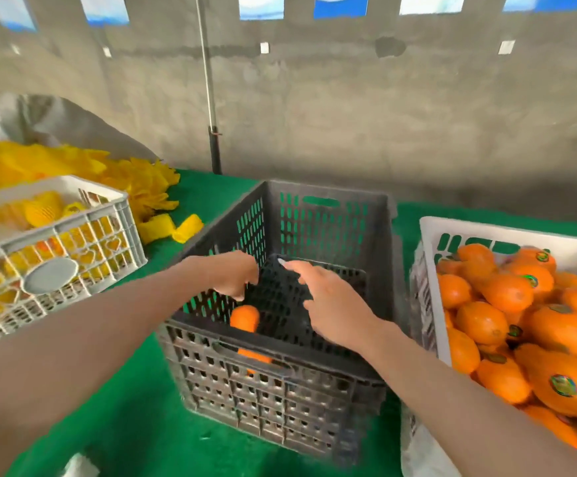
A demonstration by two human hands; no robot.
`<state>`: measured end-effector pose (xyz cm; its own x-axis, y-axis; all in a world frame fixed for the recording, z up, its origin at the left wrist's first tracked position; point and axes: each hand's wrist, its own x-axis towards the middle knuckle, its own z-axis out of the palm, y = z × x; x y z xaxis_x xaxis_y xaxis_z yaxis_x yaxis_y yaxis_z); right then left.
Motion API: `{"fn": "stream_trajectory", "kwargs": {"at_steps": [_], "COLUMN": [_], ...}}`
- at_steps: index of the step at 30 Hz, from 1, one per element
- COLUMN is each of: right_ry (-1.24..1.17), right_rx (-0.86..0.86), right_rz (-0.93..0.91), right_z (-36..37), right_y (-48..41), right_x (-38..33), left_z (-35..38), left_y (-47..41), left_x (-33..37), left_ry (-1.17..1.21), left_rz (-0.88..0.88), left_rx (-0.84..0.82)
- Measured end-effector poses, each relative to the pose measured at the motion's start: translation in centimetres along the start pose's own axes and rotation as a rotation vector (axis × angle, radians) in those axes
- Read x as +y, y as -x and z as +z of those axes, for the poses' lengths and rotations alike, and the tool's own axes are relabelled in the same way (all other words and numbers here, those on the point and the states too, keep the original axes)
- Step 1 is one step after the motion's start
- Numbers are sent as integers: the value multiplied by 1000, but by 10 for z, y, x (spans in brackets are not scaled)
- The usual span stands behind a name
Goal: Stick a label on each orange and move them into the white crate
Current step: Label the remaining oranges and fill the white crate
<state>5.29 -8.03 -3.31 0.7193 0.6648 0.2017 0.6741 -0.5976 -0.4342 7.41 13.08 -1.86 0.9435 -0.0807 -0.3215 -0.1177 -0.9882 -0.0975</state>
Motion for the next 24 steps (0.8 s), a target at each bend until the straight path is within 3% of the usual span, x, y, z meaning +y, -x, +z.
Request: {"fn": "stream_trajectory", "kwargs": {"at_steps": [4,7,11,14,17,21,24], "right_ry": [51,56,63,64,17,-192,-461], "right_rx": [-31,-46,-35,-13,122,442,691], "right_rz": [46,70,97,120,162,242,289], "right_z": [10,9,6,5,6,-2,-20], "right_y": [-6,-6,-6,-6,-7,-9,0], "right_x": [13,16,17,17,18,16,11], "left_z": [25,51,94,99,60,-14,-44], "left_y": [-77,-112,-122,-122,-117,-84,-39], "left_x": [3,5,-6,-9,-5,0,16], "left_ry": [-231,-339,-392,-283,73,1027,1590], "left_rz": [31,46,119,113,93,74,159], "left_rx": [-325,-472,-454,-434,-340,-77,13]}}
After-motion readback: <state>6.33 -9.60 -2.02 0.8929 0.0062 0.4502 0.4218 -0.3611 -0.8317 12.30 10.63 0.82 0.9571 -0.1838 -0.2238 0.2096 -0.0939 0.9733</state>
